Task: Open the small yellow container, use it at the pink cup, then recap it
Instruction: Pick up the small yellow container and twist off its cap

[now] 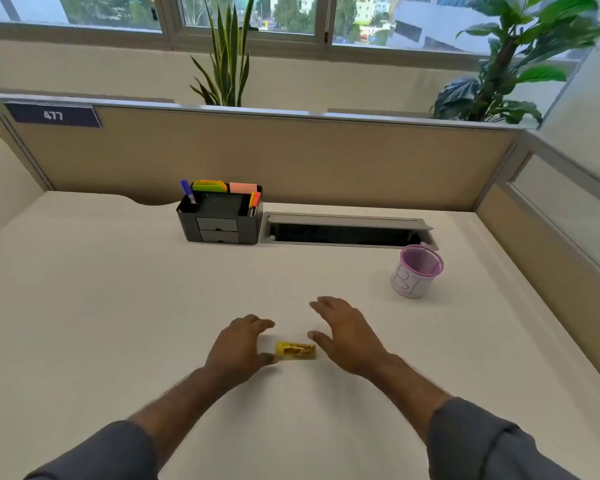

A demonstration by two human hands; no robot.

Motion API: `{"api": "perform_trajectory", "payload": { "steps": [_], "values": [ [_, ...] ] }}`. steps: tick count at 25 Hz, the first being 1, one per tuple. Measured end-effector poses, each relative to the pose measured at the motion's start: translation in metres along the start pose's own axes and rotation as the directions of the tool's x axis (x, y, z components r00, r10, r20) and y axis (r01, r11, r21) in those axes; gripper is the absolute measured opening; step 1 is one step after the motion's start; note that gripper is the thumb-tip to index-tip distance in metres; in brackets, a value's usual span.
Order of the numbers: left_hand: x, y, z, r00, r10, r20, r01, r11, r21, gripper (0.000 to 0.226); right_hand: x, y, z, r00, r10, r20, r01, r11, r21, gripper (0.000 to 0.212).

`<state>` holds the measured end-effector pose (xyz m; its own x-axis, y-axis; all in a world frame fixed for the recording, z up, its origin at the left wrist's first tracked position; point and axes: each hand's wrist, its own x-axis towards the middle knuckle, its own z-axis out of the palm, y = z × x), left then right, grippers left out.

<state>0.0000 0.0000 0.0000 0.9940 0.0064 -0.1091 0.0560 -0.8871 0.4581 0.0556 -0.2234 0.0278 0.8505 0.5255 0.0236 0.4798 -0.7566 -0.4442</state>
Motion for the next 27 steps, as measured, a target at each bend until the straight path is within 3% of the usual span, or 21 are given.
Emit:
{"api": "perform_trajectory", "payload": {
  "steps": [5,10,12,15,17,20,23,27],
  "values": [
    [-0.003,0.008,0.026,0.995,-0.099,-0.033,0.094,0.987,-0.133,0.048,-0.004,-0.001,0.032,0.988,0.022,0.156,-0.016,0.999,-0.040,0.038],
    [0.001,0.008,0.035,0.990,-0.123,-0.066,0.105,0.968,-0.228,0.032,-0.003,-0.002,0.045,0.992,0.023,0.125,-0.018,0.999,-0.038,0.026],
    [0.003,0.012,0.030,0.982,-0.165,-0.090,0.114,0.904,-0.412,0.032,-0.003,-0.003,0.046,0.995,0.057,0.076,-0.064,0.995,0.083,0.024],
    [0.000,0.020,0.019,0.966,-0.259,-0.021,0.175,0.708,-0.684,0.028,-0.002,-0.010,0.041,0.985,0.172,0.003,-0.164,0.931,0.326,0.022],
    [-0.003,0.028,0.015,0.974,-0.223,0.045,0.176,0.614,-0.769,0.016,-0.002,-0.020,0.036,0.975,0.222,-0.002,-0.192,0.849,0.492,0.019],
    [-0.009,0.044,0.009,0.979,-0.204,0.008,0.119,0.539,-0.834,0.009,-0.007,-0.034,0.029,0.981,0.191,0.027,-0.161,0.729,0.665,0.015],
    [-0.009,0.047,0.004,0.975,-0.206,-0.084,0.051,0.575,-0.817,0.015,-0.011,-0.036,0.021,0.981,0.189,0.053,-0.168,0.671,0.722,0.026],
    [-0.011,0.046,-0.003,0.956,-0.218,-0.196,0.015,0.705,-0.709,0.023,-0.013,-0.032,0.006,0.963,0.263,0.068,-0.208,0.556,0.804,0.038]
  ]
}}
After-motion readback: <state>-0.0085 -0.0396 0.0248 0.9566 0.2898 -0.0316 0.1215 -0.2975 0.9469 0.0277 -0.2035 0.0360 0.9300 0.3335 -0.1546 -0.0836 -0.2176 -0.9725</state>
